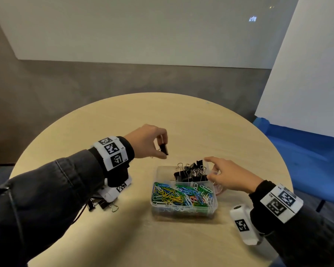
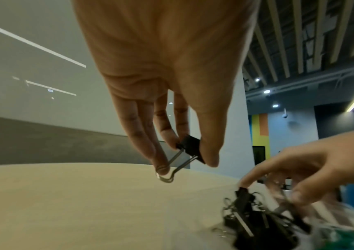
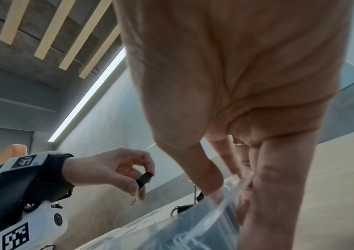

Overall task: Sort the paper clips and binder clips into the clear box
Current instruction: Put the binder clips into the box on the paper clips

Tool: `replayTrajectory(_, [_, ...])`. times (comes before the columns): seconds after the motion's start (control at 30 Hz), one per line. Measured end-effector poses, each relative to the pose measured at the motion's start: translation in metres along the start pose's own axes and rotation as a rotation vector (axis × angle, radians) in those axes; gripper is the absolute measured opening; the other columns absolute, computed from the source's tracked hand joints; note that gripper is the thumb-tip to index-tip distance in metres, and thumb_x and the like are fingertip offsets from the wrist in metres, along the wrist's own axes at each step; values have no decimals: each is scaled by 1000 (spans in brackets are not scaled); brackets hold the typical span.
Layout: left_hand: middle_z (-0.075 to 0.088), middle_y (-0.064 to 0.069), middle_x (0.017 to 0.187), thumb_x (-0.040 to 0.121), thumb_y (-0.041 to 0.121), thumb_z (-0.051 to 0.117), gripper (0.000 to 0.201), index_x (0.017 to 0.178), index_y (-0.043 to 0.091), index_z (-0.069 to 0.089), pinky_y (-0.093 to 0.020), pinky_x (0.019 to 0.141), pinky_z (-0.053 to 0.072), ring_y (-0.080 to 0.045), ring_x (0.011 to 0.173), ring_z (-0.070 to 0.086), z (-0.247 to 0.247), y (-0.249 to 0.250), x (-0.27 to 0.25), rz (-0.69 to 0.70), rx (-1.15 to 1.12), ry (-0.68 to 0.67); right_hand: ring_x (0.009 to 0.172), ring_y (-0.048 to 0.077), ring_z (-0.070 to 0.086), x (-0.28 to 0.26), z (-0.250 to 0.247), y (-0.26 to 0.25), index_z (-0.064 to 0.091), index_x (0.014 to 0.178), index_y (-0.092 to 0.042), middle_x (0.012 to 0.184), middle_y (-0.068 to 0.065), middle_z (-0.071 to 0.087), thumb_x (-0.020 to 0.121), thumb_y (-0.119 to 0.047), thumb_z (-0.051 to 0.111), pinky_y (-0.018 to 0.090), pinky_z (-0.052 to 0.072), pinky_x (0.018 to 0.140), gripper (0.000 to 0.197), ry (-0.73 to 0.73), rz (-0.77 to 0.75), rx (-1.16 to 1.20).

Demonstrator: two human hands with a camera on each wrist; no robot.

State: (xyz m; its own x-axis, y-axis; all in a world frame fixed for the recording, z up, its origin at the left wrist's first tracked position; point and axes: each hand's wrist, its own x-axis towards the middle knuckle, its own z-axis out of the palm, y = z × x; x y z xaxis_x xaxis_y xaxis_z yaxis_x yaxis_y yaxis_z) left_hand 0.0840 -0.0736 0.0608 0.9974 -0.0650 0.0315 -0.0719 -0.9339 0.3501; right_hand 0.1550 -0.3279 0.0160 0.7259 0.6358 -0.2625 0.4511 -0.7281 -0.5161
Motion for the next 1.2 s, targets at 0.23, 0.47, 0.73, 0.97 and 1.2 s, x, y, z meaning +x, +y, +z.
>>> replayTrajectory(0.23, [64,-4,101,72,35,80,41,100,14,60,-35,78,50,-22,91,59,34,23,12,16,212,-152,82,21,67,0,-1,0,28,148,-19,96,8,67,94,-16,51,24,50,69,59,-4,-8,-6])
replayTrajectory(0.47, [65,-8,101,75,14,80,31,99,9,61,-33,75,51,-26,93,62,42,32,24,-57,185,-112,73,11,62,1,-3,-1,29,148,-18,91,3,64,94,-17,51,13,44,61,59,-8,-15,-18])
replayTrajectory(0.73, [73,-6,92,77,8,76,19,94,8,67,-27,72,52,-20,87,68,45,30,31,-54,84,-55,83,24,67,-1,-2,-1,27,148,-17,100,11,66,94,-17,50,27,51,71,59,-9,-4,-25])
replayTrajectory(0.97, [74,-9,94,83,2,66,15,97,6,71,-30,80,56,-20,89,69,50,36,32,-29,60,-35,73,19,64,-1,-1,-3,26,149,-16,88,10,66,95,-16,48,19,47,60,58,-3,10,-12])
replayTrajectory(1.2, [72,-9,105,85,-11,55,33,113,4,64,-31,80,57,-22,85,71,46,35,30,-85,-312,-149,74,20,60,0,-2,-1,26,149,-16,94,17,69,95,-17,49,34,50,73,58,1,16,-24])
